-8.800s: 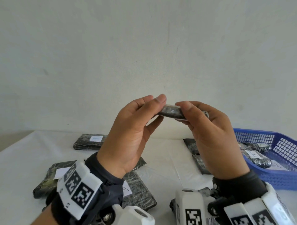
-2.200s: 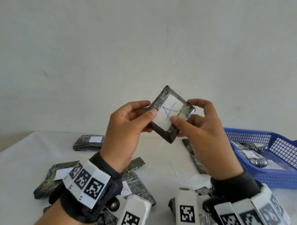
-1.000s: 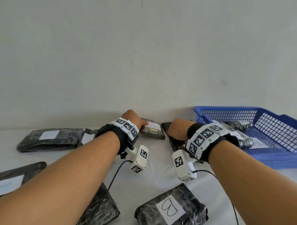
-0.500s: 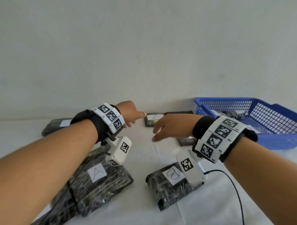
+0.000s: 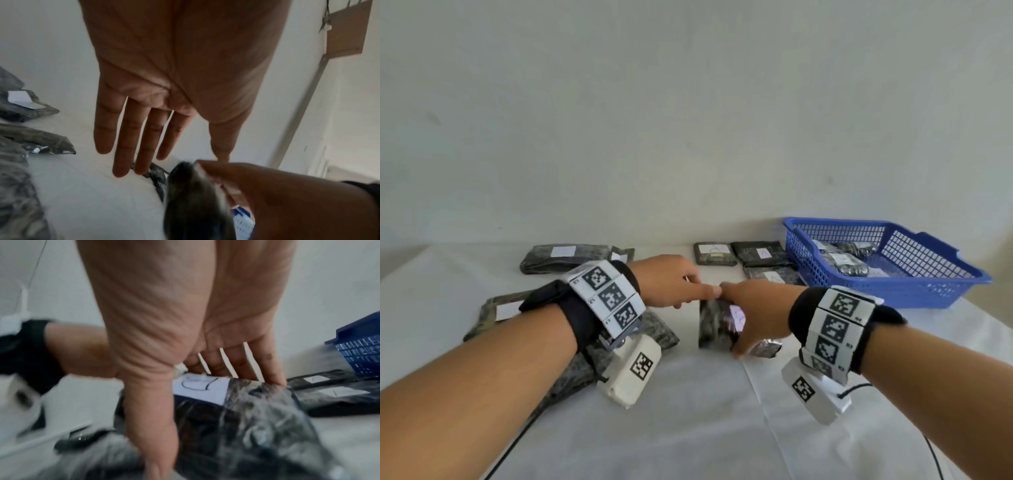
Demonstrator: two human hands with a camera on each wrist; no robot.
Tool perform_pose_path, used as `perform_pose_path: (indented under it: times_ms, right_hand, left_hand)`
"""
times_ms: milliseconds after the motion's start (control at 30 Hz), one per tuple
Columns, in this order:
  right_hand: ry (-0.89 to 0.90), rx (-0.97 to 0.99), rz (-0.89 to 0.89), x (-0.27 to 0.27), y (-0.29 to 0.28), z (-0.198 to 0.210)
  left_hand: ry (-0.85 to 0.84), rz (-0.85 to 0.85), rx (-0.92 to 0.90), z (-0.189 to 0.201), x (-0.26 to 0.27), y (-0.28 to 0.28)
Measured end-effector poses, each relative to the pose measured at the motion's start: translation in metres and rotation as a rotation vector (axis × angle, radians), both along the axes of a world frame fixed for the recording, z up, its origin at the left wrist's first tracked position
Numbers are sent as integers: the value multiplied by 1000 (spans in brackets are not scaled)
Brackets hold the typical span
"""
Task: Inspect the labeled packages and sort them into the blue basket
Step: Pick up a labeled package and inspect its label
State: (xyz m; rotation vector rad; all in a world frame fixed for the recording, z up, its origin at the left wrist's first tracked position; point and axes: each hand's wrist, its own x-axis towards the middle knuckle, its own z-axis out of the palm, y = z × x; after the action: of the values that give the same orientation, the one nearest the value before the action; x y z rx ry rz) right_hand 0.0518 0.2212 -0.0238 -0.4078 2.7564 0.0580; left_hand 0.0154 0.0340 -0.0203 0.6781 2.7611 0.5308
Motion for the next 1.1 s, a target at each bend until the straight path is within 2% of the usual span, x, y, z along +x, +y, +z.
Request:
perform_pose_path:
  times_ms: [100, 200, 267, 333, 400, 467, 567, 700, 867, 933, 1033, 1100]
  right_hand:
    - [154, -462, -134, -7, 2, 23]
    - [170, -1173, -350, -14, -5, 39]
    - [133, -1565, -501, -19, -16, 48]
    - [56, -1776, -564, -27, -26, 51]
    - [32, -1835, -541, -38, -32, 48]
    - [116, -1768, -524, -47, -35, 44]
    - [253, -1789, -457, -49, -37, 44]
    - [273, -1801, -276, -40, -39, 51]
    - [380, -1759, -223, -30, -38, 51]
    - [422, -1780, -239, -29, -39, 48]
    - [484, -1687, -210, -28, -38, 46]
    - [508, -1653, -195, -28, -35, 46]
  left_hand:
    - [-46, 158, 388, 5, 9, -15]
    - [-92, 156, 715, 12, 15, -24]
    - [6, 131, 816, 15, 16, -23]
    - [210, 159, 902, 17, 12, -16]
    - [387, 211, 1035, 25, 12, -9]
    - [472, 250, 1153, 32, 9, -9]
    - [356, 314, 1234, 41, 0, -17]
    - [171, 288, 1209, 45, -5, -28]
    - [109, 230, 1181, 37, -4, -30]
    - [120, 257, 1220, 35, -4, -29]
    - [148, 303, 1261, 36, -2, -26]
    - [84, 319, 1290, 36, -1, -25]
